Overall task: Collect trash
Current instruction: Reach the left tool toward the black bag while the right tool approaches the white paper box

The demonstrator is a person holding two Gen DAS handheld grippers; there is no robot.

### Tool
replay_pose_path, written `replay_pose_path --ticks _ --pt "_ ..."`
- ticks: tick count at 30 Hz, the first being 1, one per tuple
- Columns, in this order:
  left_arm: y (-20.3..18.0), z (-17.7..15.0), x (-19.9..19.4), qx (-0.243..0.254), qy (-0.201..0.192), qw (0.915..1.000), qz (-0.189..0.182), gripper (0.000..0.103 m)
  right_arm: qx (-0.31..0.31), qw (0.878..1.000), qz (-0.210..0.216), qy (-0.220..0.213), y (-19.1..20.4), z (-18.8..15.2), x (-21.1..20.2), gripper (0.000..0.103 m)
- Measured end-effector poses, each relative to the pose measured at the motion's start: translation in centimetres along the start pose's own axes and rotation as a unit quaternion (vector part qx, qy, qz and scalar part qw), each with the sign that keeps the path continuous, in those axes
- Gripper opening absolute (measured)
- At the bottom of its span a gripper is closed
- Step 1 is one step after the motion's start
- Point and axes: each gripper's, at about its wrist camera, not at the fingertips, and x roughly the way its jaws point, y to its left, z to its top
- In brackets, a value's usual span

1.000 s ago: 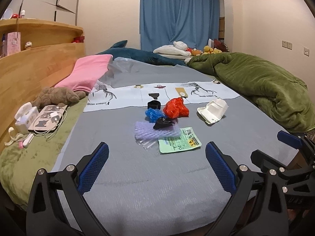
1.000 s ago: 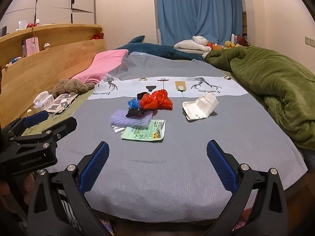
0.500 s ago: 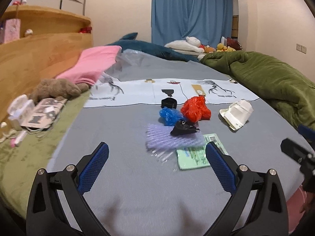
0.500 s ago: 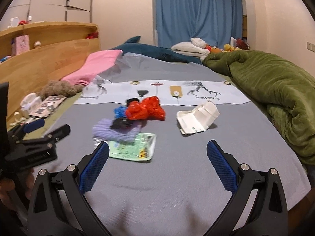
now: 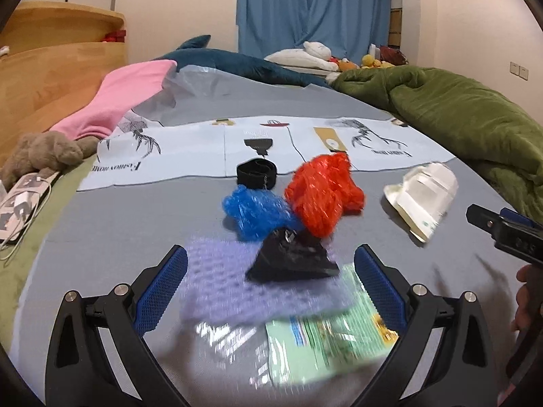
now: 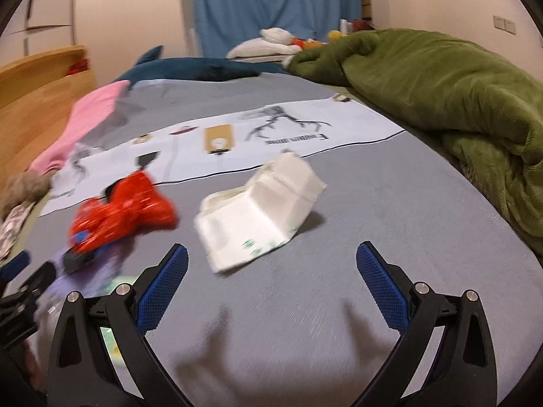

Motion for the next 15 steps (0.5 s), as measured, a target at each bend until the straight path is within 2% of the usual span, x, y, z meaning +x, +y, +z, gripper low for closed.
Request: replay_pose_path --ticks 2,4,10,15 --pt "0.0 0.2 0.6 -0.002 -0.015 0.9998 0.015 0.095 0.004 1.0 -0.009 0.003 -0.2 0.4 1.8 0.098" --pt "0.0 0.4 1.2 -0.003 -0.013 0.9999 0.011 0.095 0.007 1.0 -0.012 0.007 -0.4 0.8 3.2 0.098" --pt "-0.8 0.4 2.9 0.012 0.013 0.9997 -0.02 0.095 0.007 1.0 -0.018 0.02 -0.7 1.9 6.3 0.098" --pt "-0.9 0.1 4.3 0.014 0.043 0.9988 -0.016 0.095 0.024 0.999 -0.011 0.041 -1.0 2.3 8.5 0.098"
